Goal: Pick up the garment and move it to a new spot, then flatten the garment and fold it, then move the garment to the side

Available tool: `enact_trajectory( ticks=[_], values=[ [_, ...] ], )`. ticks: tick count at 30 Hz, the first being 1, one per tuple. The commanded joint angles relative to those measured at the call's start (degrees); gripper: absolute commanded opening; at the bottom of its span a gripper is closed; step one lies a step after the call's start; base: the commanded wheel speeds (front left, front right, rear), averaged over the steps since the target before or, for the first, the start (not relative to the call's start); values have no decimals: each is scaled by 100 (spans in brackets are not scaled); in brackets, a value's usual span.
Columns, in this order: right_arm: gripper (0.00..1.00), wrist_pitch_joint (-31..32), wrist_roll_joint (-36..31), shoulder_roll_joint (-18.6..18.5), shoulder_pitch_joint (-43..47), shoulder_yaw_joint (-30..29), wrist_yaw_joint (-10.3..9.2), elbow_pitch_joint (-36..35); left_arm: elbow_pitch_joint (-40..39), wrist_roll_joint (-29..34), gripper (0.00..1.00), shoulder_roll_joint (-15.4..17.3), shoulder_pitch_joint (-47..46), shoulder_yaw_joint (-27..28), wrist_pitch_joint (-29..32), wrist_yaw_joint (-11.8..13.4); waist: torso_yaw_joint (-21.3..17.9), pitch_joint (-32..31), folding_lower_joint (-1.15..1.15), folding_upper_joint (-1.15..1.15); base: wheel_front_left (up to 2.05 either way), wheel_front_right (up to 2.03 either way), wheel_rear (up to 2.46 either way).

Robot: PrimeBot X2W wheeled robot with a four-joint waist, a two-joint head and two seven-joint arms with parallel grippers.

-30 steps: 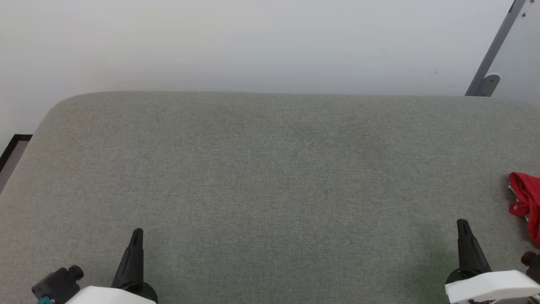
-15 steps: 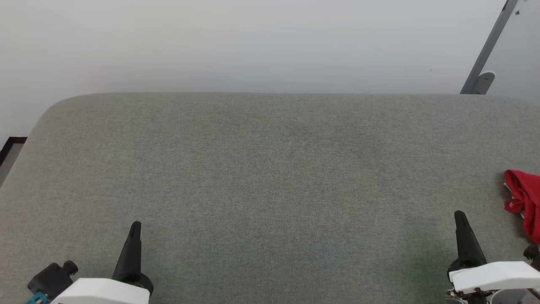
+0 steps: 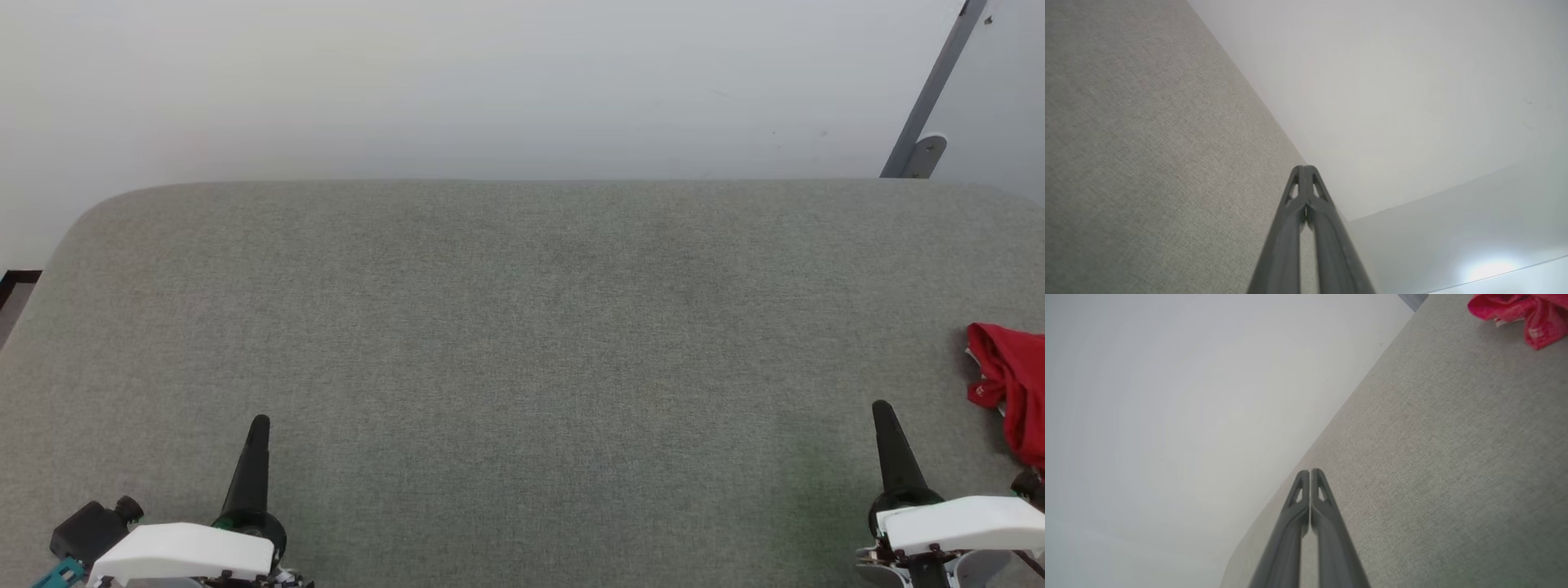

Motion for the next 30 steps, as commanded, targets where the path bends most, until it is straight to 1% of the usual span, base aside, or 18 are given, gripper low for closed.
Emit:
enact_trajectory(
  ticks=[1,30],
  values=[
    [0,54,205,5,-159,7,0,-40,-20,-173,0,2,-140,59,49,6,-11,1,0,0,0,0,0],
    [0,449,1698,46,-379,24,0,49,160,-1472,0,-161,-421,287,461,9,-163,11,0,0,0,0,0]
  ],
)
